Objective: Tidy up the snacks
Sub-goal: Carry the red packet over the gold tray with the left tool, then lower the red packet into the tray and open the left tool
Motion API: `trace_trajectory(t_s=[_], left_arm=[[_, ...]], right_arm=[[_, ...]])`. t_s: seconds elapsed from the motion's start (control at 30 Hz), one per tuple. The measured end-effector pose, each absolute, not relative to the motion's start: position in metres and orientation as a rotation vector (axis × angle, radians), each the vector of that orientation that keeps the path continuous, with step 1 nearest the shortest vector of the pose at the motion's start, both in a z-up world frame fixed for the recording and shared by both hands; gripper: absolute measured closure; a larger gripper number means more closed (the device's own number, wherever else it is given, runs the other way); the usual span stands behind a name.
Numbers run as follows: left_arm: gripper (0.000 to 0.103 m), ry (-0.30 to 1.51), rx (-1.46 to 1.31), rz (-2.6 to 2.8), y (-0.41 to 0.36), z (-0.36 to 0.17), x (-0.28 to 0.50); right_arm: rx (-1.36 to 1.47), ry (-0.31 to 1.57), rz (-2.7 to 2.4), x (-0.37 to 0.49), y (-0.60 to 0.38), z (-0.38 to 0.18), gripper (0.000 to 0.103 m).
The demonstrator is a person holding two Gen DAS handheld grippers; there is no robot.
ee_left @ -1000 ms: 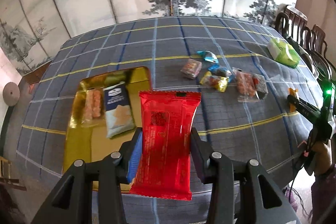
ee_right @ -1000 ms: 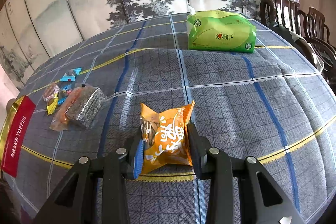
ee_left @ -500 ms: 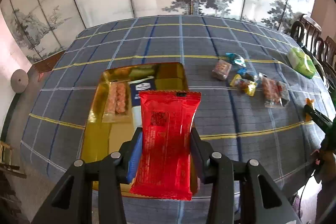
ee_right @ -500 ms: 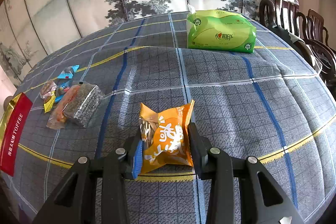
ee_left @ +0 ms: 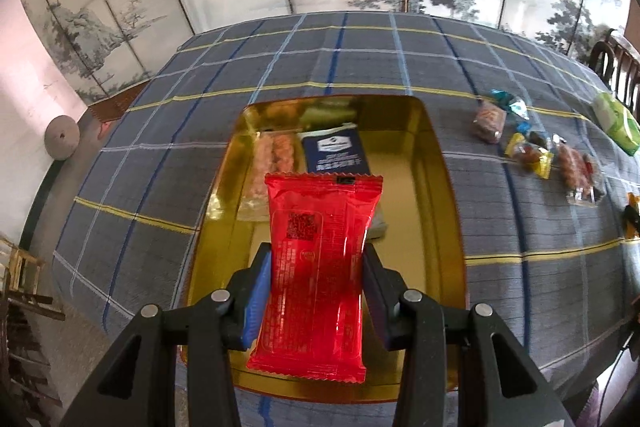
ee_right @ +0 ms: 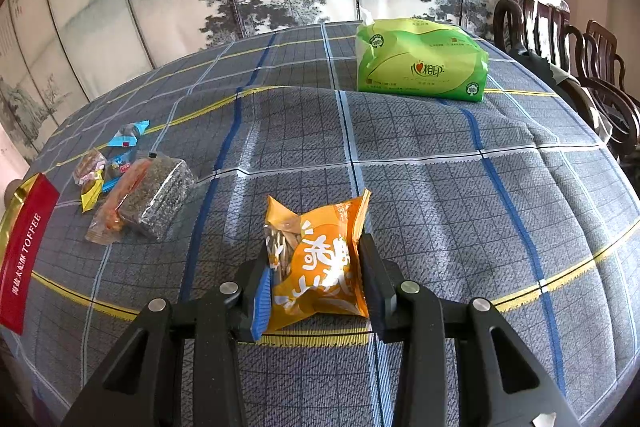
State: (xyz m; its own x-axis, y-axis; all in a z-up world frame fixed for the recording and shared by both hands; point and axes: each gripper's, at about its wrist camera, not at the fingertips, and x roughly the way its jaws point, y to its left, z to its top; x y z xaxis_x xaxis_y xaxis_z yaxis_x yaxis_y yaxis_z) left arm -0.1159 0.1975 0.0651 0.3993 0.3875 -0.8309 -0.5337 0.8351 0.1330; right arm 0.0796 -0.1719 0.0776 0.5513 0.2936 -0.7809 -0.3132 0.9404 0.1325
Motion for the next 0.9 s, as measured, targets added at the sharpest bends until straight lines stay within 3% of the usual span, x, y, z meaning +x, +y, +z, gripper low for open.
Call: trace_trajectory(t_s=[0.9], left_arm=[[0.060,0.983,-0.165,0.635,0.229,0.043,-0.124]], right_arm=[[-0.095,0.919,0.332,0.074,-0.180,0.076,0.067]])
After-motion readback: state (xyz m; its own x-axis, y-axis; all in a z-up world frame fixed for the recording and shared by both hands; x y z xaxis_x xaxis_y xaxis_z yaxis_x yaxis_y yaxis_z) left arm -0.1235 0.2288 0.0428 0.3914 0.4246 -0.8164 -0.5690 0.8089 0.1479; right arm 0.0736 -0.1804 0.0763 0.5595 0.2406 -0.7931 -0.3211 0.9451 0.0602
